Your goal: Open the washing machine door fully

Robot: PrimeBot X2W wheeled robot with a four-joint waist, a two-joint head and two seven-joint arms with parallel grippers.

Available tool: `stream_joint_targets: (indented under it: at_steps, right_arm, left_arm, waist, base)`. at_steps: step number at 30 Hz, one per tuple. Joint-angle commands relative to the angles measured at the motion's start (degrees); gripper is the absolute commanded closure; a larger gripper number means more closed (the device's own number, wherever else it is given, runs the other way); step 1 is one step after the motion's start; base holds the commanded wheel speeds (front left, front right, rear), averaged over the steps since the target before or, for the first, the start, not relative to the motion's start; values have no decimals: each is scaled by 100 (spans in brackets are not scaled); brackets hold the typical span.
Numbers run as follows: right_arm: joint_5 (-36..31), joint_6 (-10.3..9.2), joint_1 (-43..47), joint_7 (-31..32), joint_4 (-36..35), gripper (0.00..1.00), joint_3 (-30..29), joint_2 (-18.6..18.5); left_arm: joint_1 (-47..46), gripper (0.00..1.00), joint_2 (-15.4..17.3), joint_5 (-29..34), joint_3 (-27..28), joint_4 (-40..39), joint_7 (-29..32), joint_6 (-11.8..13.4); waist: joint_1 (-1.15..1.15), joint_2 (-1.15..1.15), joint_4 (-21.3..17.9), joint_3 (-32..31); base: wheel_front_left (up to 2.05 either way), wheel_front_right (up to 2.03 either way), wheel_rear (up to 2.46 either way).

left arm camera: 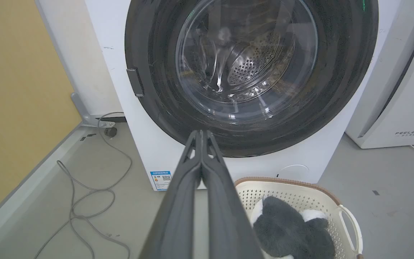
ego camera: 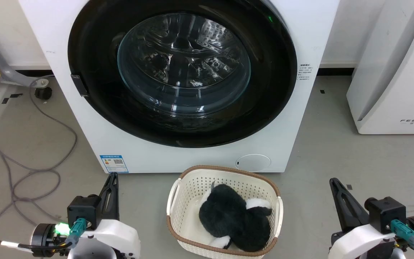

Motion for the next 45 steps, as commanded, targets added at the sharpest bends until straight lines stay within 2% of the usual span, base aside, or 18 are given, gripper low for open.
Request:
stream_joint_targets:
  at_steps: [1,4,5,14,27,28,29,35,42,45]
  right_arm:
    - [-44,5,-67,3,-21,100,2,5]
    - [-44,5,-67,3,-21,100,2,5]
    - [3,0,2,0,0,0,0,0]
    - [80,0,2,-62,-12,0,-24,0]
    - [534,1,-2,-218,-134,0,-64,1]
    - [574,1,-2,-230,-141,53,-66,1]
    - [625,1,-2,-242,-146,100,-66,1]
    - [1110,1,-6,-313,-168,100,-85,1]
    - [1980,1,-35,-385,-110,100,-152,1]
    - [2650,1,-78,-433,-32,100,-159,1]
  left_arm:
    - [83,100,0,16,-6,-25,1,16]
    - [83,100,0,16,-6,-25,1,16]
    - [-1,0,0,-1,1,2,0,-1]
    - [5,0,0,-12,-20,2,-62,57]
    - [21,0,0,-53,-70,-42,-218,187]
    - [23,0,0,-57,-74,-45,-230,196]
    - [25,0,0,-61,-77,-48,-242,205]
    - [34,0,0,-79,-99,-62,-314,256]
    - [45,0,0,-85,-115,-76,-386,294]
    - [52,0,0,-87,-120,-86,-434,315]
  waist:
    - [0,0,0,0]
    - [0,0,0,0]
    - [0,0,0,0]
    - [0,0,2,7]
    - [0,0,14,23]
    - [0,0,15,24]
    - [0,0,16,25]
    - [0,0,26,29]
    - [0,0,41,31]
    - [0,0,55,36]
  base:
    - [0,0,0]
    - [0,0,0]
    - [0,0,0]
    - [0,0,0]
    - [0,0,0]
    - [0,0,0]
    - [0,0,0]
    - [0,0,0]
    - [0,0,0]
    - [0,0,0]
